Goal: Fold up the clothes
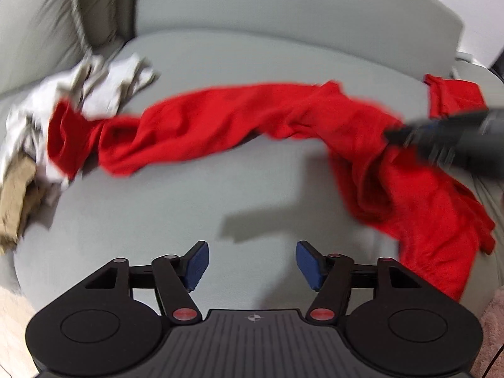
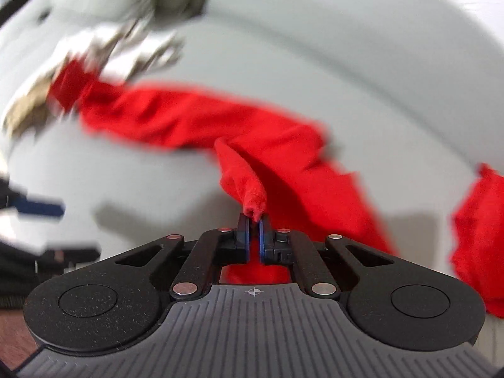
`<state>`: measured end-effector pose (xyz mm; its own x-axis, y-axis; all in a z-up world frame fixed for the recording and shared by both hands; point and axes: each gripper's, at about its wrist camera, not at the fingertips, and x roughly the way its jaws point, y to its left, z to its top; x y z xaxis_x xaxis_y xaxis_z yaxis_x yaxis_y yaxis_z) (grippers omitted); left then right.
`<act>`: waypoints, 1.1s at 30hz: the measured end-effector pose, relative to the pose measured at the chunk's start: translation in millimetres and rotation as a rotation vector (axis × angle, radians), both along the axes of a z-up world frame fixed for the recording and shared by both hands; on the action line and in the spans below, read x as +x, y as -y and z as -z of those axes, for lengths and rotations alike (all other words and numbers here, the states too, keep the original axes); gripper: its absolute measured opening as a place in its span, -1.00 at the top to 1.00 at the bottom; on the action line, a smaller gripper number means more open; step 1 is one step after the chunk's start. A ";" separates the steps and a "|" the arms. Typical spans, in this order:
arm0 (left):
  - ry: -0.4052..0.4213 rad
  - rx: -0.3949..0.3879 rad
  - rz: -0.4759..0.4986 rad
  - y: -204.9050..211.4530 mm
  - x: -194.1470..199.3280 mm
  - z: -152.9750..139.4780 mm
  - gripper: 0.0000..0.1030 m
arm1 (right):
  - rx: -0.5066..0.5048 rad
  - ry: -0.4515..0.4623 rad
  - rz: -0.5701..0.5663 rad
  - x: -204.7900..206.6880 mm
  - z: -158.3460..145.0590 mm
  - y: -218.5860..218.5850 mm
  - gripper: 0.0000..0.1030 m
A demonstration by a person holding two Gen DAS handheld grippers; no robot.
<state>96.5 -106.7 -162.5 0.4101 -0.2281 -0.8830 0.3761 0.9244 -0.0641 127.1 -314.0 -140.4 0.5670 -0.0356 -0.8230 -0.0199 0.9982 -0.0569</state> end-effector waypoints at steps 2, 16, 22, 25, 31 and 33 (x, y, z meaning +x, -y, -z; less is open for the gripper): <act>0.038 0.005 0.034 18.5 -10.1 -12.4 -0.24 | 0.002 0.061 0.110 -12.8 -24.0 37.8 0.92; 0.240 0.047 0.339 160.5 -92.7 -19.7 -0.50 | 0.302 0.041 0.593 -225.0 -23.0 229.5 0.91; 0.229 0.050 0.425 163.7 -70.4 -9.0 -0.42 | 0.333 0.045 0.562 -210.4 -18.5 228.9 0.89; 0.169 0.000 0.414 159.0 -57.6 -0.1 -0.37 | 0.324 0.037 0.536 -198.4 -16.9 224.2 0.88; 0.053 -0.059 0.425 168.4 -30.9 25.1 -0.03 | 0.290 0.000 0.506 -171.4 -1.5 222.4 0.87; 0.009 -0.082 0.418 171.5 -21.0 33.0 0.05 | 0.276 -0.019 0.509 -164.1 4.3 226.5 0.87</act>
